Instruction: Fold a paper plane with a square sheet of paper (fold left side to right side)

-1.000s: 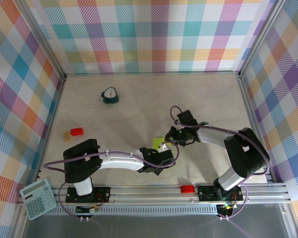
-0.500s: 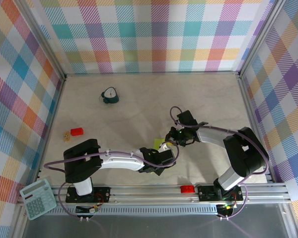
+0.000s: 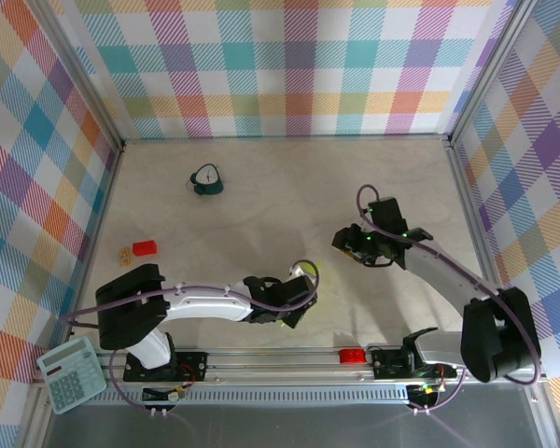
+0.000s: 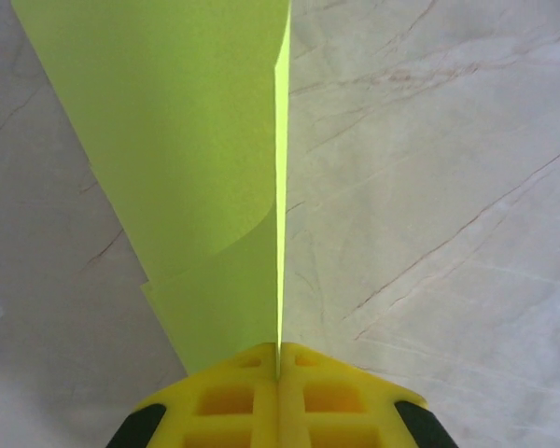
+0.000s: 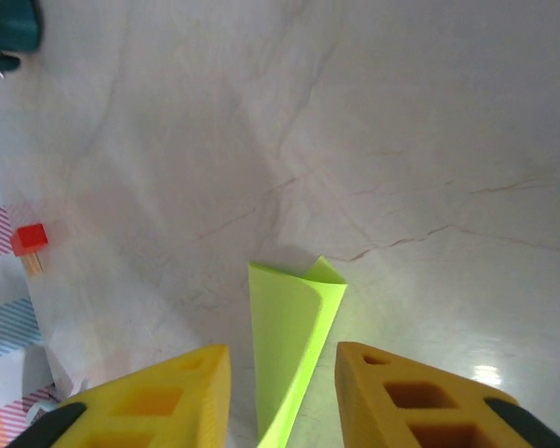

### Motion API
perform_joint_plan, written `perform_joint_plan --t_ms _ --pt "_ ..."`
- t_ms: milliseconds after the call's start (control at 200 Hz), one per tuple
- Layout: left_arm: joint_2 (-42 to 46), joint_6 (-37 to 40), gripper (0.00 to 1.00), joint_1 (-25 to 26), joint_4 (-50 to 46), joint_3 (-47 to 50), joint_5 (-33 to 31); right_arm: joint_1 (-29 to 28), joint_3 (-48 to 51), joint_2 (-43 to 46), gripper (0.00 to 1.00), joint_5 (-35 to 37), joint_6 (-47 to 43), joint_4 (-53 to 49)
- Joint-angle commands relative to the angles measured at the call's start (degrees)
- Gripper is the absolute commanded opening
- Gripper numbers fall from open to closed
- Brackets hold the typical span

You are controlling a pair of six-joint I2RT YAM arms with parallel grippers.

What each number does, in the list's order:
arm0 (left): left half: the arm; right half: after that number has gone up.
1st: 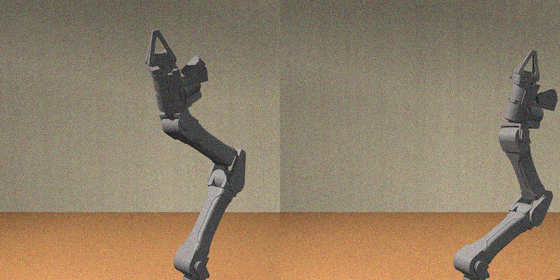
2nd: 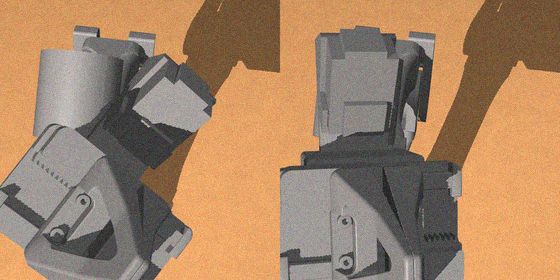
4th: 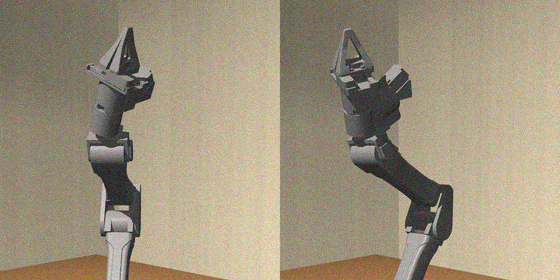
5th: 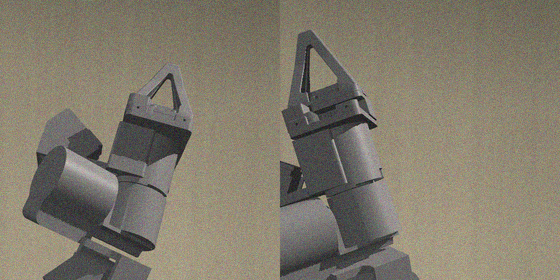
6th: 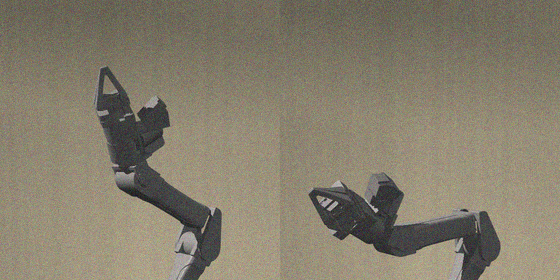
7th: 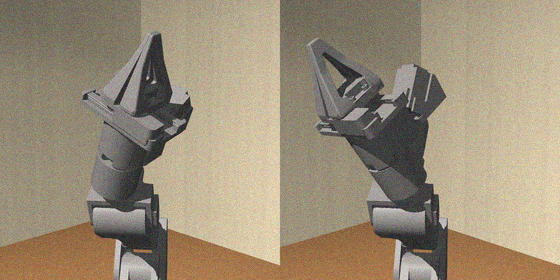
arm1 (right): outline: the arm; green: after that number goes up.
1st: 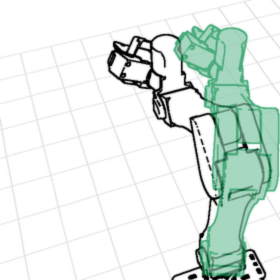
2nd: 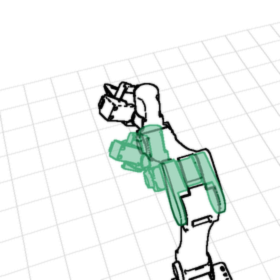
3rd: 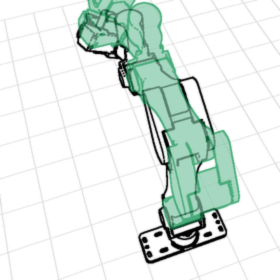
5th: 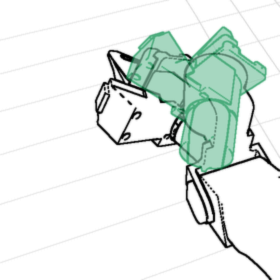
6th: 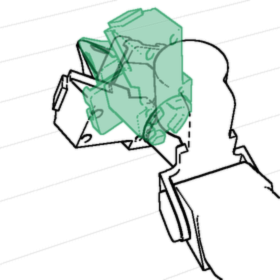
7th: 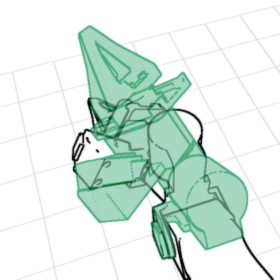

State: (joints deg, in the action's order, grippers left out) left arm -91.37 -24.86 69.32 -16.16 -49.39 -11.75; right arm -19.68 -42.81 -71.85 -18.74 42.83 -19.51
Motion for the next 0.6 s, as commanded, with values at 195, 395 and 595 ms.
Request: perform_joint_plan --t_ms 195,395,595 --pt "4.29 -8.1 0.0 -10.7 19.6 9.13 22.29 1.61 8.96 8.46 0.51 -4.85 -2.1 2.3" --pt "2.37 -14.51 0.0 -14.82 29.59 12.65 28.87 1.58 12.55 6.44 0.53 -8.98 0.62 7.44" --pt "-0.04 -21.4 0.0 -17.65 42.7 16.89 32.89 0.33 15.95 4.26 0.51 -10.72 3.9 14.35"
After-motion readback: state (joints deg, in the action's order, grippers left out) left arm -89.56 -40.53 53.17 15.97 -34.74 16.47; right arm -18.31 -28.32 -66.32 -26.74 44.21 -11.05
